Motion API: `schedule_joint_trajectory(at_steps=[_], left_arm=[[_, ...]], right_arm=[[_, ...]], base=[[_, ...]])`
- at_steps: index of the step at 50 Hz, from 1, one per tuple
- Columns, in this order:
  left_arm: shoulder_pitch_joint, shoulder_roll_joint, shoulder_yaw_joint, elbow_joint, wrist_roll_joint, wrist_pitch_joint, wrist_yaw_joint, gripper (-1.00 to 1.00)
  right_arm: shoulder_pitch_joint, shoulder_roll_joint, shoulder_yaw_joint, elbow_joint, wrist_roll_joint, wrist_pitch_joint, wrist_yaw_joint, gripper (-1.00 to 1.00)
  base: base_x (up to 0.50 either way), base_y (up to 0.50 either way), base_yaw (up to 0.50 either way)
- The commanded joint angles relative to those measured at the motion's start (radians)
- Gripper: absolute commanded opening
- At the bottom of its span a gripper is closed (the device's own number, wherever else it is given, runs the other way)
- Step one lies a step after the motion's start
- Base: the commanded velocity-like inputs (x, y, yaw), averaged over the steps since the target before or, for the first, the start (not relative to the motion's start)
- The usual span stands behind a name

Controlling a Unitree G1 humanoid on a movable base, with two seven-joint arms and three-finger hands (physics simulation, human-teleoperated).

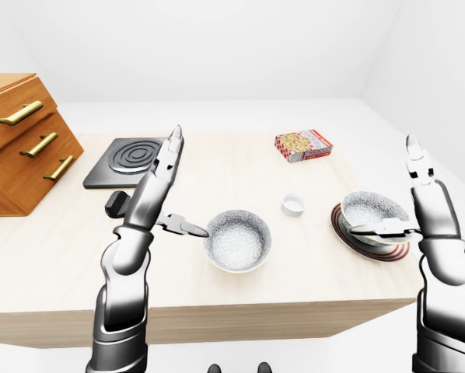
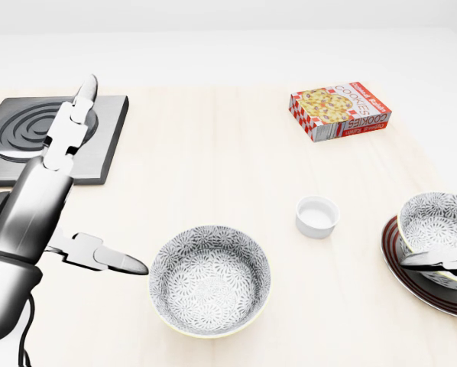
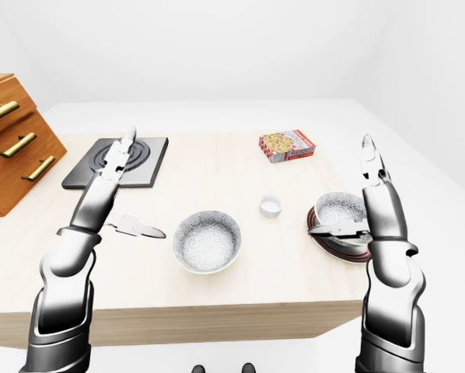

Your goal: Pick the akita bowl from table center and place it on the plate.

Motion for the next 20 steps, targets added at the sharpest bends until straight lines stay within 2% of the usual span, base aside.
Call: schedule_joint_trajectory(at_steps=[1,6,9,20], left_arm=[[0.039,-0.020,0.001,-0.083,-0.070,0.000,0.024,1.00],[0.035,-0.033,0.008,-0.102,-0.138,0.000,0.060,1.00],[0.036,-0.036,0.006,-0.121,-0.181,0.000,0.078,1.00],[0.068,-0.036,0.011,-0.158,-0.240,0.000,0.108,1.00]], right_arm=[[0.012,0.168,0.067,-0.224,0.159,0.000,-0.044,1.00],[-0.027,0.184,0.142,-0.164,0.265,0.000,-0.163,1.00],[-0.050,0.185,0.208,-0.121,0.278,0.000,-0.211,1.00],[-0.067,0.205,0.273,-0.058,0.329,0.000,-0.278,1.00]], base=[[0.00,0.00,0.00],[0.00,0.00,0.00],[0.00,0.00,0.00],[0.00,0.00,0.00]])
